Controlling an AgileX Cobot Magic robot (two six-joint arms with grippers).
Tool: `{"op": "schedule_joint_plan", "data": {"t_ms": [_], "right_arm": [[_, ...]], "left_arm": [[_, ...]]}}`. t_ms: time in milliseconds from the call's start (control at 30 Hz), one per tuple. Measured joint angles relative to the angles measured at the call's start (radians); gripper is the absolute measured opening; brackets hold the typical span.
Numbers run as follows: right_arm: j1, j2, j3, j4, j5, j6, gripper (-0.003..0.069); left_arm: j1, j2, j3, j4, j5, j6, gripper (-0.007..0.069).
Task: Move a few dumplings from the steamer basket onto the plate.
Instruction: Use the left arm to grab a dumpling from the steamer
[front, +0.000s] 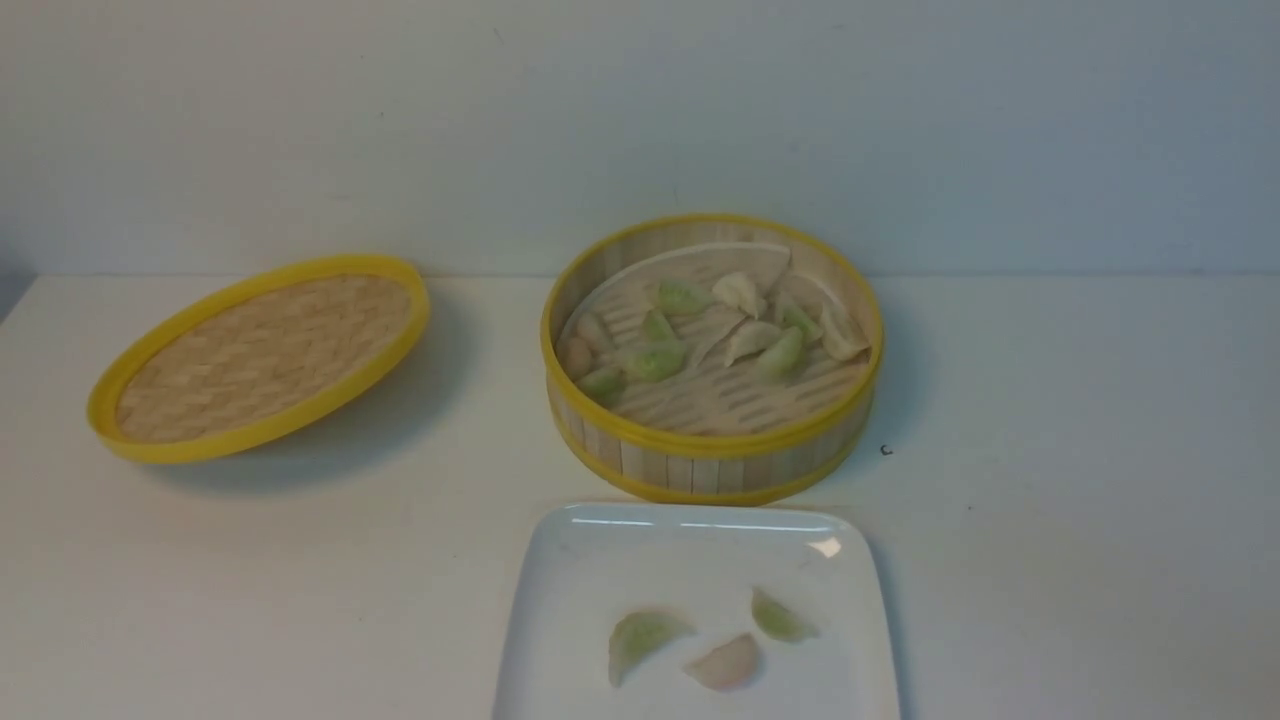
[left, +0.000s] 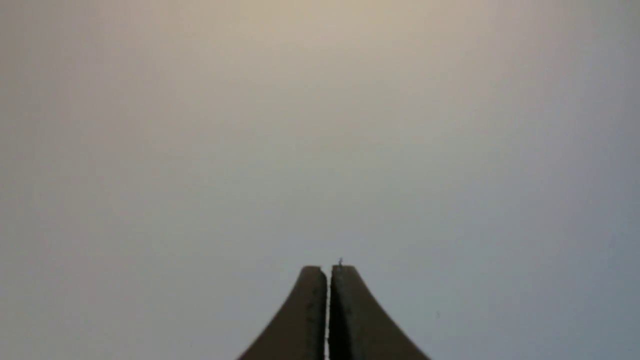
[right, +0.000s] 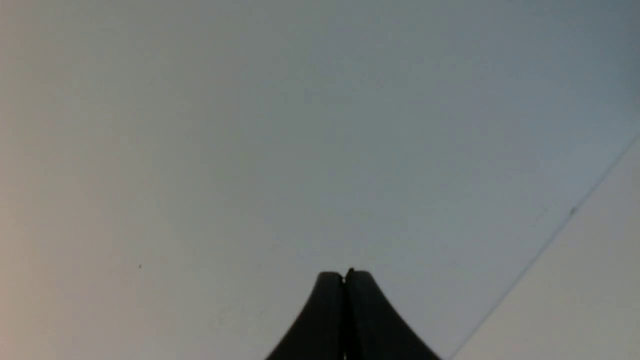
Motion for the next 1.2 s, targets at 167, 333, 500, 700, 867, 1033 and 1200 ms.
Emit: {"op": "schedule_joint_plan", "data": {"t_ms": [167,333,500,700,867,1033,1200], "right_arm": [[0.0,0.089,-0.274,-0.138,0.266,-0.12,-0.0015],[0.0,0.364,-0.602,-0.234,0.68,-0.217,-0.0015],[0.0,0.684,-0.866,-0.328,1.135,-0.327,-0.0015],[0.0,0.894,-0.976,-0.406,1.298,-0.361,-0.0015],[0.0,0.925,-0.981,-0.407,1.307,-0.363,-0.0015],[0.0,0.926,-0.982,-0.381,1.308,-0.367,-0.0015],[0.0,0.926,-0.982,-0.347,1.308,-0.367,-0.0015]], "left_arm": [[0.0,0.266,-0.343,0.071,0.52,0.082,-0.0006],[0.0,0.582,-0.56,0.014,0.94,0.286,-0.0006],[0.0,0.874,-0.633,-0.098,1.075,0.491,-0.0006],[0.0,1.14,-0.728,-0.237,1.088,0.723,-0.0006],[-0.014,1.282,-0.843,-0.293,1.087,0.838,-0.0006],[-0.134,1.496,-1.057,-0.277,1.087,0.923,-0.0006],[-0.219,1.663,-1.233,-0.199,1.089,0.928,-0.0006]]}}
